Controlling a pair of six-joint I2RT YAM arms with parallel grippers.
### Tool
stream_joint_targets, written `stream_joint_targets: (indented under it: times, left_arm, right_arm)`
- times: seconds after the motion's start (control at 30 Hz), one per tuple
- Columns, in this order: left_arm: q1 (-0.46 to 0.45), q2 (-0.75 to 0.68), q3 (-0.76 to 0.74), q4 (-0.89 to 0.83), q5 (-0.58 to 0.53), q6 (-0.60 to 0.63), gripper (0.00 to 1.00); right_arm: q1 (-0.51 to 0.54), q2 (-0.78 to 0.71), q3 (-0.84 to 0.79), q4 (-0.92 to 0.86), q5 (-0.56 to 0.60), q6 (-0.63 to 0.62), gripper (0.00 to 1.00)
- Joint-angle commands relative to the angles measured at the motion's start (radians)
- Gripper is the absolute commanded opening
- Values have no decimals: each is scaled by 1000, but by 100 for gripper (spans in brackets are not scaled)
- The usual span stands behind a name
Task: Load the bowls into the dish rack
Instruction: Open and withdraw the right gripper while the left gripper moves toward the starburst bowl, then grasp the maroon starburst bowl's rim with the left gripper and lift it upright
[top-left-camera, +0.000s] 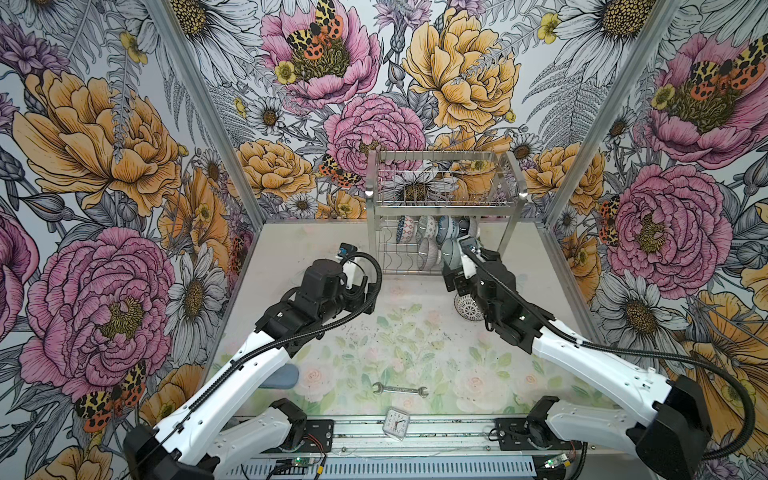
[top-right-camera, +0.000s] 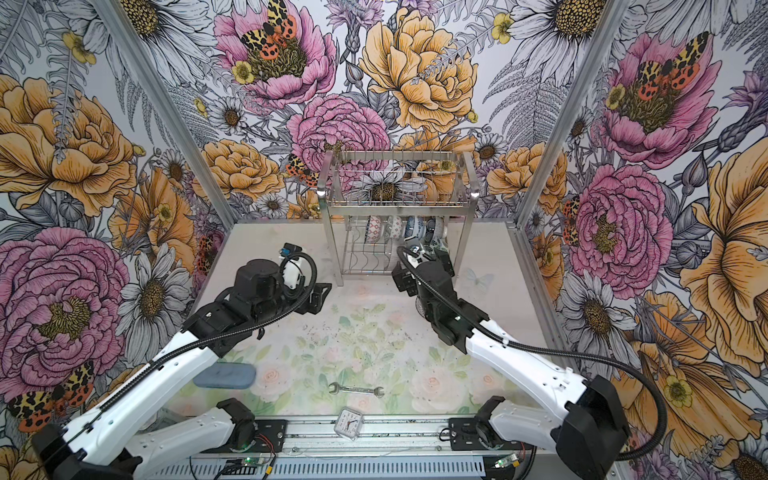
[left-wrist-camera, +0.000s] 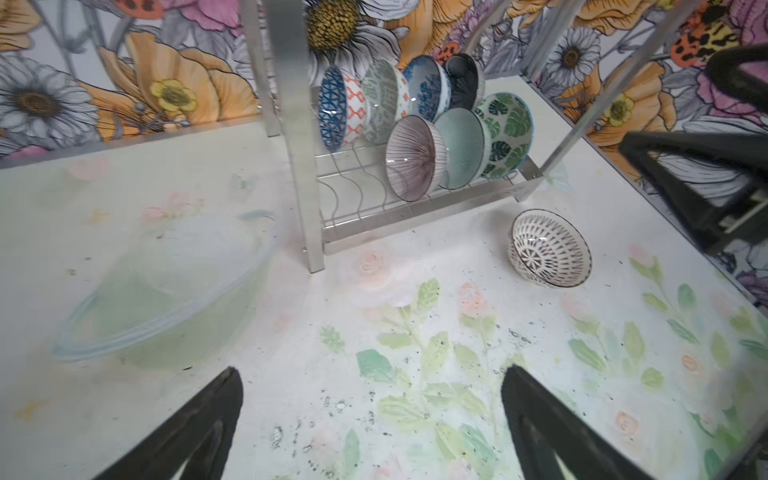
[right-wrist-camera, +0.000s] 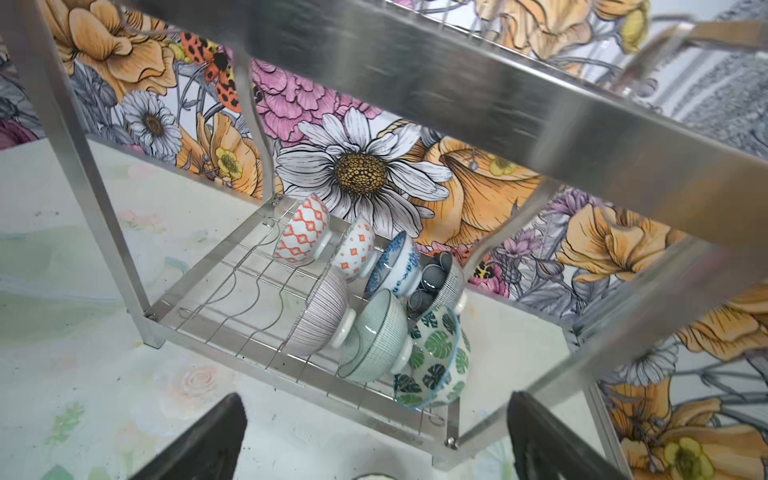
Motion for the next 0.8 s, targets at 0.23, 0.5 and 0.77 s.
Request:
stream_joint_targets:
  times: [0.23,0.5,0.77]
  left_arm:
    - [-140,435,140,224,59,-136,99]
    - [-195,799,392,225,133,-164,99]
    - [-216,1026,592,189,178,-180,99]
  right_arm:
    - [-151,-295,-167,-211,-20,172,100]
    - [-286,-206,-183,-170,-114,213,100]
    - [-341,-130,-172,-88,-195,202,100]
